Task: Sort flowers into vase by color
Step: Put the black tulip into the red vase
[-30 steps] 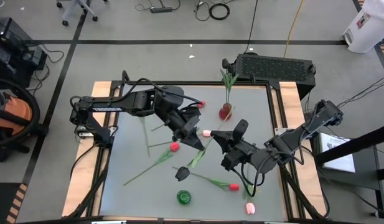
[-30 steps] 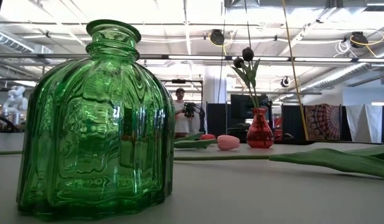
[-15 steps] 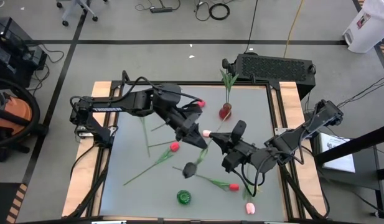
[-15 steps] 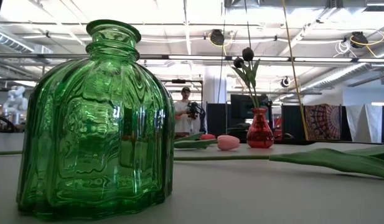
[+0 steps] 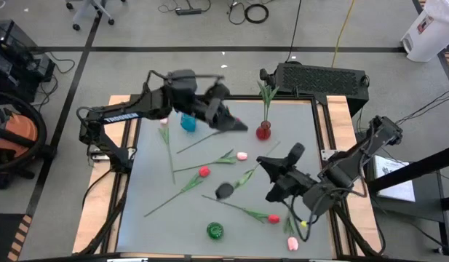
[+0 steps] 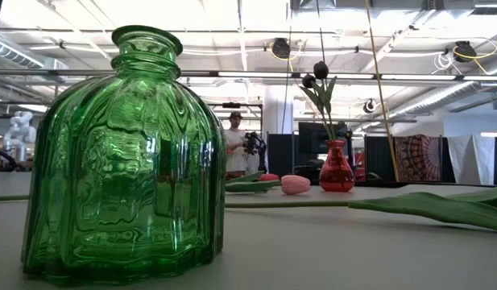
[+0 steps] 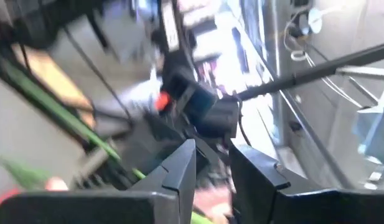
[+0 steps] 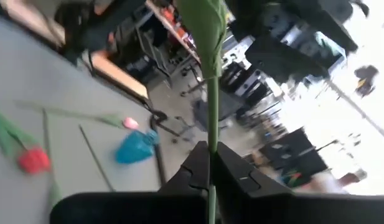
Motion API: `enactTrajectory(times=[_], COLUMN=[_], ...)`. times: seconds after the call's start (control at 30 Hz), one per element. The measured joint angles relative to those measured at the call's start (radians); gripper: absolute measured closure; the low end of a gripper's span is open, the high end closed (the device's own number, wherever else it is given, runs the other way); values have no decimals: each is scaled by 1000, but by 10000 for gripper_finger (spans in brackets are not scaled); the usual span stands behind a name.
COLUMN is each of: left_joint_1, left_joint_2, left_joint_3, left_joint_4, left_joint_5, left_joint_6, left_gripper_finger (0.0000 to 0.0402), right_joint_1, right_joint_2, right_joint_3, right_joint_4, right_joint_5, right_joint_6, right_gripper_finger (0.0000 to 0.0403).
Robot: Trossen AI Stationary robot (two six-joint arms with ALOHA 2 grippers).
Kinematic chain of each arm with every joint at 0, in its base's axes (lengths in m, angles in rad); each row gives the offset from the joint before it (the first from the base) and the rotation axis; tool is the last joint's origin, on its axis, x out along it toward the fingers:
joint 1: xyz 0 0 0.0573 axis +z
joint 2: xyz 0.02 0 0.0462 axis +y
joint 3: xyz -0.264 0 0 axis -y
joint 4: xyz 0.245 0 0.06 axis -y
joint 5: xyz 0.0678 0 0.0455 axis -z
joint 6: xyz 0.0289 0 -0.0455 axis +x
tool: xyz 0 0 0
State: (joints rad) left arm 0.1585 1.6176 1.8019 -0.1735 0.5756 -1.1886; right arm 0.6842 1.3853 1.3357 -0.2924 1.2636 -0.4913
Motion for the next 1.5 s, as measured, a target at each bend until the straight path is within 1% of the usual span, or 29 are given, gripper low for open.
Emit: enactTrajectory(times=[0.17, 0.33, 0.4, 0.47, 0.63, 0.77, 0.93, 1.03, 1.23, 1.33, 1.5], left_joint_1=[57, 99, 111, 114, 107, 98, 97, 97, 97, 97, 97], left_joint_2=[-63, -143, -186, -227, -343, -421, -511, -553, -611, -622, -631], left_joint_3=[0, 0, 0, 0, 0, 0, 0, 0, 0, 0, 0], left_joint_4=[3, -28, -106, -202, -468, -580, -654, -701, -822, -871, -909], left_joint_5=[-101, -179, -227, -300, -530, -687, -811, -871, -962, -1032, -1124], left_joint_6=[146, 252, 304, 370, 513, 595, 688, 709, 758, 758, 760], left_gripper_finger=[299, 299, 299, 299, 299, 299, 299, 299, 299, 299, 299], right_joint_1=[14, 18, 19, 18, 18, 18, 18, 18, 18, 18, 13], right_joint_2=[-88, -212, -267, -320, -435, -508, -583, -635, -734, -754, -744], right_joint_3=[0, 0, 0, 0, 0, -1, -52, -118, -310, -413, -567], right_joint_4=[-108, -287, -381, -490, -765, -896, -913, -913, -890, -825, -611], right_joint_5=[-6, -11, -13, -12, -8, 0, 123, 149, 193, 224, 281], right_joint_6=[229, 443, 544, 654, 915, 1036, 1147, 1207, 1441, 1522, 1545], right_gripper_finger=[403, 403, 403, 403, 402, 402, 402, 402, 402, 402, 402])
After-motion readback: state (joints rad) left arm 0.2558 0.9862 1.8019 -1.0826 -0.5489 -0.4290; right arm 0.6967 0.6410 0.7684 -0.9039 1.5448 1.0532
